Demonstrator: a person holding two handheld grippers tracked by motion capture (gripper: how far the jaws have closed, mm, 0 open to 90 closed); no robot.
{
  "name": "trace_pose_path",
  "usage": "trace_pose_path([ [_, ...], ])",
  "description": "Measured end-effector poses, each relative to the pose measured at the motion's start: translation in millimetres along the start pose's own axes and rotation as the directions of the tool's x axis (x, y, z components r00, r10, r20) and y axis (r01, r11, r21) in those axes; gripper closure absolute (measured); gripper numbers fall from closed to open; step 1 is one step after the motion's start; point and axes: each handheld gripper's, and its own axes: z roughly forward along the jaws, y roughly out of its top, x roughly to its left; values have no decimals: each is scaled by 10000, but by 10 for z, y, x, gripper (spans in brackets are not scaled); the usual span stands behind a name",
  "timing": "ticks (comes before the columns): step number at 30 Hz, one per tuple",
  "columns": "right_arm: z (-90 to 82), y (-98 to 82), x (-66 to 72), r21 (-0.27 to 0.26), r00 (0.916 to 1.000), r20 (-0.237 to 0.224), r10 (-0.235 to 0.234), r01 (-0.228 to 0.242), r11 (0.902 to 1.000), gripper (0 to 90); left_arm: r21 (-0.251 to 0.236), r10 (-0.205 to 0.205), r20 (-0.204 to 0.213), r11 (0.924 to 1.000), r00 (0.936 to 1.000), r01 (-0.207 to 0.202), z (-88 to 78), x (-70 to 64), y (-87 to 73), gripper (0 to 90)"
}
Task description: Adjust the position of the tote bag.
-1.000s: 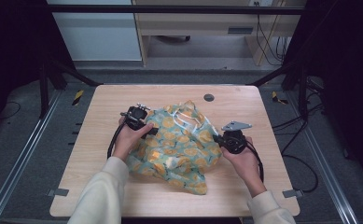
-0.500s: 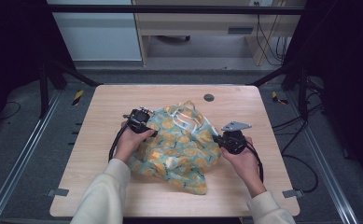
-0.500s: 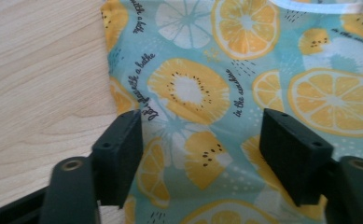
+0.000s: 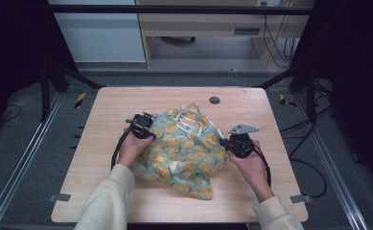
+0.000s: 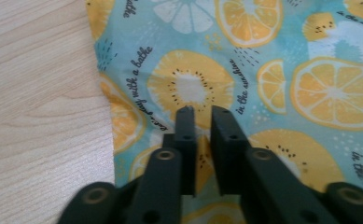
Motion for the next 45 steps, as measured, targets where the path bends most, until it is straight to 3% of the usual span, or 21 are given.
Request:
trace_pose_path([
  [1,-3,2,-3,-32,10000,5,-25,25,10000,880,-26,43,-3,10000,10000,-43,-5,3,-5,900],
  [9,-11,3,-14,-75,10000,15,21,-21,10000,883,-124,74,-62,9999,10000,-75,-52,31,-24,900],
  [14,-30,6,-22,-136,10000,21,68,-67,9999,884,-434,202,-155,9988,9997,-208,-123,8,-17,900],
  [23,-137,54,-29,-535,10000,60,23,-20,9986,899,-1031,388,-128,9939,9992,-400,-395,2,-46,900],
  [30,-205,108,-21,-724,9999,147,-73,84,9973,899,-1174,403,-72,9922,9992,-409,-516,30,-84,900],
  [37,-273,155,6,-741,9992,154,-359,370,9966,900,-1721,554,-70,9835,9984,-558,-664,0,-119,900],
  [45,-340,199,-4,-833,9991,179,-387,400,9957,900,-2045,615,-65,9769,9981,-615,-718,-21,-135,900],
])
